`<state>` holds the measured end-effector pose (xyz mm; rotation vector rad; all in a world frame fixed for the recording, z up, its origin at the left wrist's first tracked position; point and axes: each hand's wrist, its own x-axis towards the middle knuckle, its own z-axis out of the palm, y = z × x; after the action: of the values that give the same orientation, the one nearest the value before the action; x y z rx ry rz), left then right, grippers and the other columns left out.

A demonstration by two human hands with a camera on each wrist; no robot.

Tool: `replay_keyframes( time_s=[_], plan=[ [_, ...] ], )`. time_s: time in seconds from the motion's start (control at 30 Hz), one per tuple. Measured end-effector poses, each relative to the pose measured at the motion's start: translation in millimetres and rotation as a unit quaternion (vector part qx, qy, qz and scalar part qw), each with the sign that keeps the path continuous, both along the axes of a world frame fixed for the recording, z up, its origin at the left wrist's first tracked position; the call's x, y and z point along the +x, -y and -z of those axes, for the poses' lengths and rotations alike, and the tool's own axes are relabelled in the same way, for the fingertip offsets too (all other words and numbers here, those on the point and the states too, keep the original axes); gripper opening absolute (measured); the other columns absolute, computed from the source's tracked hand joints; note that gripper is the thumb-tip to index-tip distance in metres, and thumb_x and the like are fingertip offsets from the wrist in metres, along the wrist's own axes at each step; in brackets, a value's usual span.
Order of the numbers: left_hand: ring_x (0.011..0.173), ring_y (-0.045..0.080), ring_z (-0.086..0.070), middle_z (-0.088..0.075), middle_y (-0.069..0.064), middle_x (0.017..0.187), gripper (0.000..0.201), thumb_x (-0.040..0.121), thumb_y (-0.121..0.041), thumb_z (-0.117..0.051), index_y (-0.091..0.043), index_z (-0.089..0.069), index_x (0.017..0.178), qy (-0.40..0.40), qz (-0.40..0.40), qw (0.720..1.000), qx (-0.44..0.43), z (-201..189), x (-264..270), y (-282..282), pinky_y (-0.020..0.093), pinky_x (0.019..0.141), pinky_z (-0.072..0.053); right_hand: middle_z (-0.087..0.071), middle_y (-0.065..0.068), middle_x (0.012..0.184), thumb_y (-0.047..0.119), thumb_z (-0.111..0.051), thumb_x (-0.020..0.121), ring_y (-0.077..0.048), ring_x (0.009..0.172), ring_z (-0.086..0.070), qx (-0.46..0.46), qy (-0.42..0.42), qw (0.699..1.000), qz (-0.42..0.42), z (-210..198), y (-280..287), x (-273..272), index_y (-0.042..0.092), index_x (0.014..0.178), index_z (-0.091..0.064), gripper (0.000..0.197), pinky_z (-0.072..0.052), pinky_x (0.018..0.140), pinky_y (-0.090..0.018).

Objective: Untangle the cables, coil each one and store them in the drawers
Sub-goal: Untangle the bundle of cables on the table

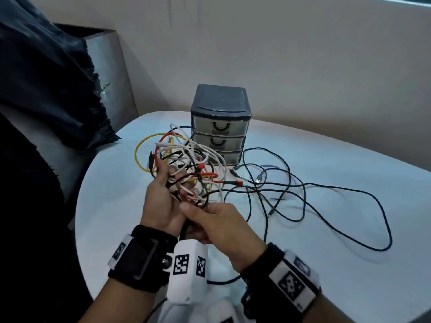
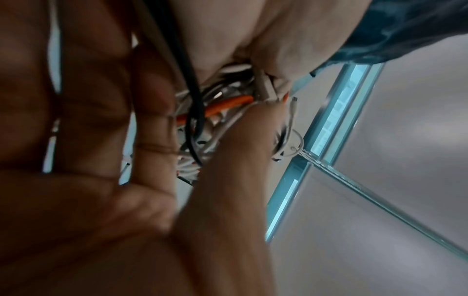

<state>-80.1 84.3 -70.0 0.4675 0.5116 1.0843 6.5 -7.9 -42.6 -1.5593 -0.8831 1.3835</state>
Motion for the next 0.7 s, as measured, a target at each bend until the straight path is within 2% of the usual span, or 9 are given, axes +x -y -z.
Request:
replay_keyframes(
  time_s=[0.07, 0.17, 0.23, 0.3, 0.37, 0.47, 0.53, 0.63, 0.7],
  plan=[
    [0.079, 0.017, -0.056, -0.051, -0.001, 0.079, 0.036, 0.096, -0.050, -0.045, -0.020, -0.050, 0.077, -0.001, 0.003, 1.000, -0.011, -0.2, -2.1, -1.6, 0.039, 0.091, -0.047, -0.065, -0.016, 0.072, 0.018, -0.067, 0.092, -0.015, 0.051, -0.059, 0.020, -0.013, 1.000, 0.009, -1.8, 0.6, -1.3, 0.003, 0.078, -0.064, 0.021, -0.044, 0.045, -0.015],
    [0.098, 0.022, -0.053, -0.052, 0.001, 0.090, 0.035, 0.098, -0.050, -0.043, -0.020, -0.053, 0.084, 0.031, -0.008, 0.999, -0.018, -0.4, -8.8, -5.7, 0.047, 0.114, -0.030, -0.059, -0.008, 0.058, 0.015, -0.061, 0.096, -0.015, 0.043, -0.052, 0.064, 0.065, 0.996, -0.017, -6.1, 11.0, 9.8, 0.001, 0.075, -0.063, 0.025, -0.044, 0.045, -0.020],
    [0.104, 0.023, -0.063, -0.064, 0.001, 0.093, 0.045, 0.100, -0.051, -0.035, -0.019, -0.062, 0.083, 0.042, -0.017, 0.999, 0.007, 1.1, -18.0, -10.6, 0.047, 0.108, -0.042, -0.056, -0.002, 0.054, 0.021, -0.059, 0.096, -0.013, 0.046, -0.048, 0.097, 0.199, 0.973, -0.064, -10.5, 24.8, 26.9, 0.006, 0.075, -0.064, 0.026, -0.041, 0.047, -0.021],
    [0.098, 0.023, -0.071, -0.073, 0.004, 0.094, 0.057, 0.098, -0.050, -0.031, -0.017, -0.075, 0.083, 0.048, -0.029, 0.998, 0.013, -1.6, -31.8, -16.7, 0.045, 0.093, -0.054, -0.058, 0.002, 0.059, 0.028, -0.058, 0.096, -0.011, 0.053, -0.049, 0.129, 0.357, 0.920, -0.096, -15.4, 43.6, 54.2, 0.017, 0.074, -0.062, 0.025, -0.042, 0.055, -0.026],
    [0.099, 0.022, -0.069, -0.072, 0.000, 0.091, 0.053, 0.096, -0.050, -0.035, -0.017, -0.075, 0.084, 0.080, -0.054, 0.995, 0.007, 1.4, -44.5, -24.8, 0.045, 0.095, -0.052, -0.059, 0.009, 0.064, 0.033, -0.057, 0.096, -0.010, 0.061, -0.053, 0.138, 0.465, 0.871, -0.079, -22.2, 60.7, 92.9, 0.021, 0.072, -0.058, 0.027, -0.042, 0.062, -0.027],
    [0.063, 0.008, -0.054, -0.050, -0.009, 0.060, 0.042, 0.100, -0.051, -0.035, -0.021, -0.052, 0.075, 0.098, -0.083, 0.991, -0.042, 9.3, -54.6, -32.2, 0.031, 0.083, -0.054, -0.062, 0.007, 0.061, 0.035, -0.055, 0.096, -0.014, 0.061, -0.061, 0.096, 0.528, 0.843, 0.005, -33.7, 78.1, 156.7, 0.022, 0.068, -0.059, 0.031, -0.045, 0.062, -0.033],
    [0.045, 0.005, -0.044, -0.042, -0.011, 0.052, 0.042, 0.101, -0.051, -0.035, -0.023, -0.047, 0.072, 0.105, -0.069, 0.991, -0.048, 8.4, -53.0, -29.0, 0.025, 0.076, -0.052, -0.063, 0.003, 0.056, 0.026, -0.060, 0.095, -0.021, 0.060, -0.063, 0.044, 0.550, 0.830, 0.077, -38.3, 85.1, 197.0, 0.021, 0.066, -0.063, 0.029, -0.044, 0.059, -0.035],
    [0.039, 0.007, -0.052, -0.050, -0.008, 0.048, 0.055, 0.103, -0.046, -0.032, -0.020, -0.053, 0.059, 0.109, -0.066, 0.991, -0.038, -0.5, -42.7, -19.1, 0.029, 0.059, -0.059, -0.067, -0.003, 0.060, 0.031, -0.062, 0.091, -0.027, 0.065, -0.066, -0.046, 0.555, 0.808, 0.193, -30.4, 93.6, 255.2, 0.019, 0.061, -0.064, 0.033, -0.051, 0.062, -0.034],
    [0.046, 0.013, -0.063, -0.062, -0.002, 0.053, 0.065, 0.103, -0.046, -0.028, -0.017, -0.065, 0.058, 0.112, -0.058, 0.992, -0.028, -2.5, -34.6, -13.4, 0.032, 0.054, -0.059, -0.067, -0.006, 0.065, 0.039, -0.060, 0.085, -0.031, 0.069, -0.066, -0.094, 0.534, 0.803, 0.249, -16.8, 96.3, 288.2, 0.016, 0.059, -0.063, 0.035, -0.054, 0.060, -0.037]
  ],
)
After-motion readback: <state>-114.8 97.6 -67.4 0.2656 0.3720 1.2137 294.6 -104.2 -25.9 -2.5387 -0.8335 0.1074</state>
